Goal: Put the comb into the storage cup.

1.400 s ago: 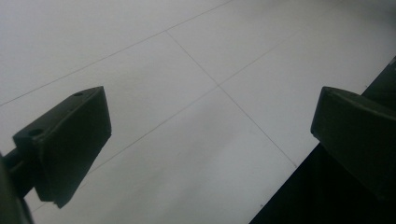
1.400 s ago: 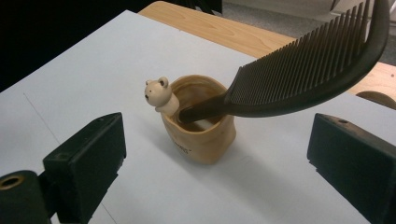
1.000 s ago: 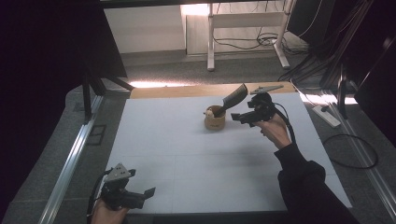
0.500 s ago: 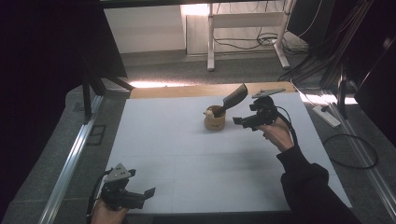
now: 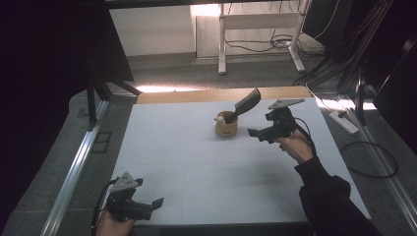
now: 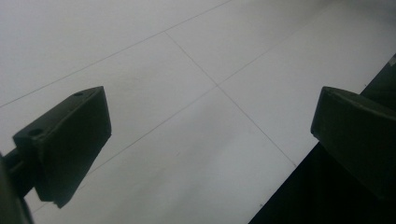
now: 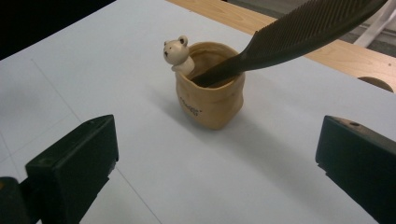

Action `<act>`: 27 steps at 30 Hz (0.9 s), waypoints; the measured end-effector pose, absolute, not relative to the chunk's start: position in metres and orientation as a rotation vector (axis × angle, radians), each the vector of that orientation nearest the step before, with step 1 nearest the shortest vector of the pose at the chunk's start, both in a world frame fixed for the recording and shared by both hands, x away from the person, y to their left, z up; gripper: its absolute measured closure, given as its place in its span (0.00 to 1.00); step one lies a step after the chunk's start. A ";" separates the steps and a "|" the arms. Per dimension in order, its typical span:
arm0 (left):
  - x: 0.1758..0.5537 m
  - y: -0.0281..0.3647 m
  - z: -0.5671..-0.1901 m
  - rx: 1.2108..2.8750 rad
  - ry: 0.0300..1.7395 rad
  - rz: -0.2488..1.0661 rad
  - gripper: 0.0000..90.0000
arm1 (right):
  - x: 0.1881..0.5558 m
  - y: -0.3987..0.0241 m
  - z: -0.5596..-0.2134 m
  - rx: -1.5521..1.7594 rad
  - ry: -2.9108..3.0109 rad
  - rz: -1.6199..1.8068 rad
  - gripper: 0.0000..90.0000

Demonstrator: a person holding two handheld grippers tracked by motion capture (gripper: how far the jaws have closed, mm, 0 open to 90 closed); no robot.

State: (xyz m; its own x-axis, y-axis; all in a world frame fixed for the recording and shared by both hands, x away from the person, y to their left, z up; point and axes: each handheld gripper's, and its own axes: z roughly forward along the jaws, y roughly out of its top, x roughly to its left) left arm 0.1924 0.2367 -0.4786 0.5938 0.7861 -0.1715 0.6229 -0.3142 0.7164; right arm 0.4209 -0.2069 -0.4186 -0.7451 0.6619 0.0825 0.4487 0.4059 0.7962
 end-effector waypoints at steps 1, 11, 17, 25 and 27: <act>0.192 0.237 -0.479 2.045 1.114 0.267 0.00 | 0.419 -0.208 -0.419 0.971 2.420 1.255 0.00; 0.192 0.237 -0.479 2.046 1.113 0.267 0.00 | 0.408 -0.214 -0.419 0.948 2.427 1.231 0.00; 0.192 0.237 -0.479 2.046 1.112 0.266 0.00 | 0.400 -0.217 -0.421 0.934 2.422 1.211 0.00; 0.192 0.237 -0.478 2.043 1.109 0.264 0.00 | 0.388 -0.220 -0.424 0.912 2.424 1.189 0.00; 0.192 0.237 -0.478 2.042 1.108 0.264 0.00 | 0.386 -0.220 -0.425 0.905 2.422 1.191 0.00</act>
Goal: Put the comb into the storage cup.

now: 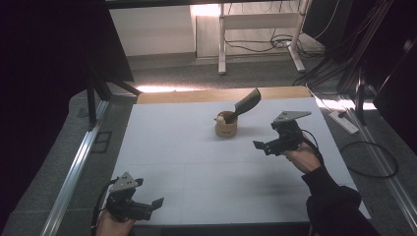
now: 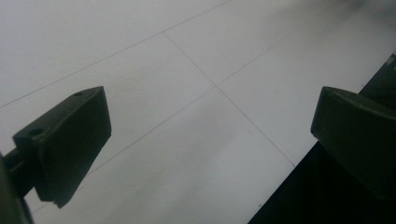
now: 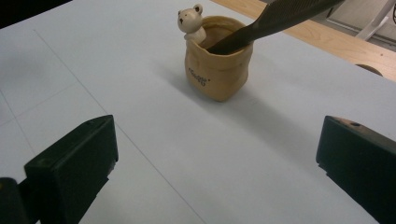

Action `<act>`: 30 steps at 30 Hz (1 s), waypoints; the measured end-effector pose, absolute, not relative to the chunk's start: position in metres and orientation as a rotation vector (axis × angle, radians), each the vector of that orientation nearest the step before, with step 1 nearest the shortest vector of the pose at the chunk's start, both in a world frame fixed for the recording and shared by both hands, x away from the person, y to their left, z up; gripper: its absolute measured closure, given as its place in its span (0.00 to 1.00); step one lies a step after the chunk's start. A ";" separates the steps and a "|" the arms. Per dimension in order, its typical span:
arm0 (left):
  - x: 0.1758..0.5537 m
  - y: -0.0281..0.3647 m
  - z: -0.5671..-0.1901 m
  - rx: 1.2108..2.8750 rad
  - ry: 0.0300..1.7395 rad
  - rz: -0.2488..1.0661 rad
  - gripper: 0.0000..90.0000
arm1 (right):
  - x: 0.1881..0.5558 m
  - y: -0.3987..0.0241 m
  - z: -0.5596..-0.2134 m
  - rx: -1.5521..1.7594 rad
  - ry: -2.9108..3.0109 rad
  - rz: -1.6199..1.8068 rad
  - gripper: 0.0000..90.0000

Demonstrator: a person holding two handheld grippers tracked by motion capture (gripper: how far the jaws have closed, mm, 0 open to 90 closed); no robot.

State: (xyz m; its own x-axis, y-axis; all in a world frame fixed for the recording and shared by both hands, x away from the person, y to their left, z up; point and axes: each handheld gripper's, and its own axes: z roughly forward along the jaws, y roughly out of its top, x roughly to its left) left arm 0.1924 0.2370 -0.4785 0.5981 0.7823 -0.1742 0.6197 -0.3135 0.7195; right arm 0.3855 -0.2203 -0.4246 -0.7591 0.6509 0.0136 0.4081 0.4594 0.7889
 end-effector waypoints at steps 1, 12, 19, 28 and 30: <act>0.192 0.237 -0.478 2.040 1.107 0.262 0.00 | 0.384 -0.220 -0.425 0.904 2.424 1.188 0.00; 0.192 0.238 -0.478 2.035 1.109 0.258 0.00 | 0.369 -0.227 -0.426 0.895 2.401 1.170 0.00; 0.192 0.240 -0.478 2.017 1.118 0.265 0.00 | 0.361 -0.235 -0.428 0.921 2.394 1.178 0.00; 0.190 0.244 -0.477 1.997 1.133 0.288 0.00 | 0.351 -0.246 -0.431 0.946 2.390 1.185 0.00; 0.190 0.245 -0.477 1.996 1.135 0.289 0.00 | 0.348 -0.249 -0.432 0.950 2.392 1.179 0.00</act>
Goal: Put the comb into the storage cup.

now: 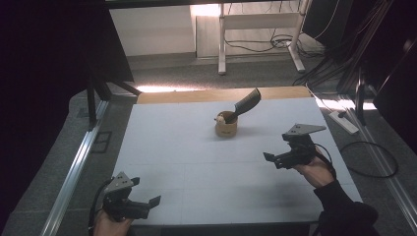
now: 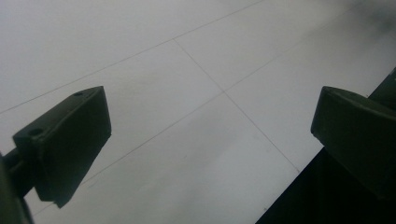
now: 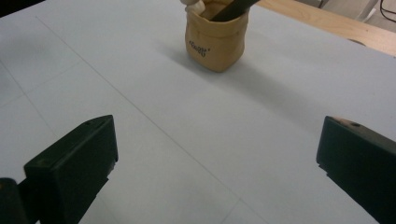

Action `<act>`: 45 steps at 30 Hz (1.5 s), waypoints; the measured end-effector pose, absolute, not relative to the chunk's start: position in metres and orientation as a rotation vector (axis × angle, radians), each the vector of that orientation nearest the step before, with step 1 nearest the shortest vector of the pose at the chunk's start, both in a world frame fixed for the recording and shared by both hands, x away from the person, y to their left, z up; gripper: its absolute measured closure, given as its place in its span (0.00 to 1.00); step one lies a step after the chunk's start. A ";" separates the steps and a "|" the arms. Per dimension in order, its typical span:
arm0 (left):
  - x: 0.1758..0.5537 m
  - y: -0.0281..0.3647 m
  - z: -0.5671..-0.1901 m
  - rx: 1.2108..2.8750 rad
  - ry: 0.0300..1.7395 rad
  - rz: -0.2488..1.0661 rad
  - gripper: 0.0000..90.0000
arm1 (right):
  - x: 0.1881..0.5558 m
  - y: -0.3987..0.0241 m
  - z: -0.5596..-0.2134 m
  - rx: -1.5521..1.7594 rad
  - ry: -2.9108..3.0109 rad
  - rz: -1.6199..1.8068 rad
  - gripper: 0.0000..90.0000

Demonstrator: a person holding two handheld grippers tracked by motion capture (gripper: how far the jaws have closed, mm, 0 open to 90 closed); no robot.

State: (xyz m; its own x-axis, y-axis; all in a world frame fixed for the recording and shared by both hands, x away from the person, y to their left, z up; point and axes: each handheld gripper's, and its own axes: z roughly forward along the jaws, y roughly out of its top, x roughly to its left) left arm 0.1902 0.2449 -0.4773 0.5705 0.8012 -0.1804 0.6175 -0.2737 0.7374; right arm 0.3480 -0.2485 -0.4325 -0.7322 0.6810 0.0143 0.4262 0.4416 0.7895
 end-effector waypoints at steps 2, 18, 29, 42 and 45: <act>0.190 0.245 -0.477 1.994 1.134 0.284 0.00 | 0.345 -0.251 -0.434 0.953 2.394 1.171 0.00; 0.190 0.246 -0.478 1.984 1.125 0.270 0.00 | 0.320 -0.271 -0.444 0.983 2.381 1.134 0.00; 0.191 0.246 -0.478 1.985 1.124 0.262 0.00 | 0.309 -0.283 -0.447 1.011 2.371 1.109 0.00; 0.192 0.246 -0.478 1.993 1.121 0.257 0.00 | 0.295 -0.296 -0.447 1.039 2.354 1.093 0.00; 0.192 0.246 -0.478 1.996 1.119 0.255 0.00 | 0.293 -0.300 -0.447 1.048 2.345 1.096 0.00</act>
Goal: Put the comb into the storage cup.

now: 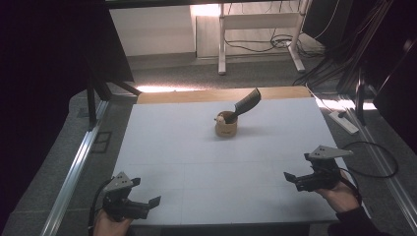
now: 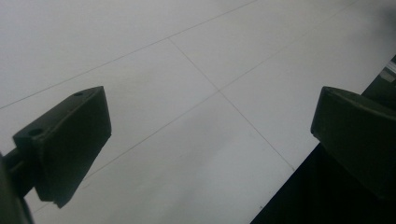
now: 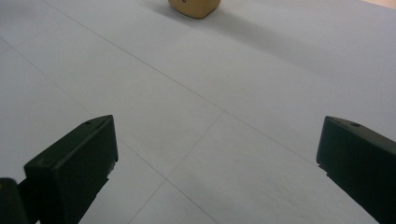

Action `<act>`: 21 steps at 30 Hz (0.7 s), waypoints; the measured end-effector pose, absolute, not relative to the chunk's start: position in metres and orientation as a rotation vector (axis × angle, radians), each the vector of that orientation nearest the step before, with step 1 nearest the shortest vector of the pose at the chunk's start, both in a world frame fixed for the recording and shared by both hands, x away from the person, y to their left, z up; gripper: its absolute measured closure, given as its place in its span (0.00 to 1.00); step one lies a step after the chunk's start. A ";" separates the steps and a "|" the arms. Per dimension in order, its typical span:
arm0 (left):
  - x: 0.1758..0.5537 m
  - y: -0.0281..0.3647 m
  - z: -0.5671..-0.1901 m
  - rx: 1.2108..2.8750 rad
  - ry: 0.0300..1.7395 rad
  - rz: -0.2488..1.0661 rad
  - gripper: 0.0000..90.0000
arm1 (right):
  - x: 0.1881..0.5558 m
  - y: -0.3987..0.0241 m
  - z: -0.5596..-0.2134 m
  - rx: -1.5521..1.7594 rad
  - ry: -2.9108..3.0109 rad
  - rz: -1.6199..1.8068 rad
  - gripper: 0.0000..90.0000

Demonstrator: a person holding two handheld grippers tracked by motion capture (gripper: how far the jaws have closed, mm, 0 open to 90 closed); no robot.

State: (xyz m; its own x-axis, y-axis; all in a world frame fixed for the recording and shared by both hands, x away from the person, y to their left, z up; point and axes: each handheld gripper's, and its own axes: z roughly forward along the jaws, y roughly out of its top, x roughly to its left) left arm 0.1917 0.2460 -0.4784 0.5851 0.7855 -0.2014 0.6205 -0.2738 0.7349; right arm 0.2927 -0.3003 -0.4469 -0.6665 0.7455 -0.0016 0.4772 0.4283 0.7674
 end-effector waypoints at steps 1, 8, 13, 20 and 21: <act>0.192 0.246 -0.478 1.996 1.120 0.255 0.00 | 0.292 -0.301 -0.447 1.056 2.344 1.094 0.00; 0.192 0.246 -0.478 1.995 1.121 0.254 0.00 | 0.287 -0.307 -0.449 1.058 2.348 1.058 0.00; 0.192 0.246 -0.478 1.995 1.121 0.253 0.00 | 0.284 -0.311 -0.451 1.063 2.340 1.042 0.00; 0.192 0.245 -0.478 1.996 1.121 0.252 0.00 | 0.278 -0.318 -0.452 1.091 2.328 1.035 0.00; 0.192 0.245 -0.478 1.995 1.121 0.251 0.00 | 0.277 -0.319 -0.452 1.099 2.324 1.035 0.00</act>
State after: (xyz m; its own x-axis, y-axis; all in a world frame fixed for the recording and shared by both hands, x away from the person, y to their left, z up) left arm 0.1919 0.2454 -0.4785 0.5848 0.7850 -0.2043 0.6225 -0.2728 0.7335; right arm 0.2768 -0.3191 -0.4520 -0.6285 0.7776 -0.0174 0.5074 0.4269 0.7486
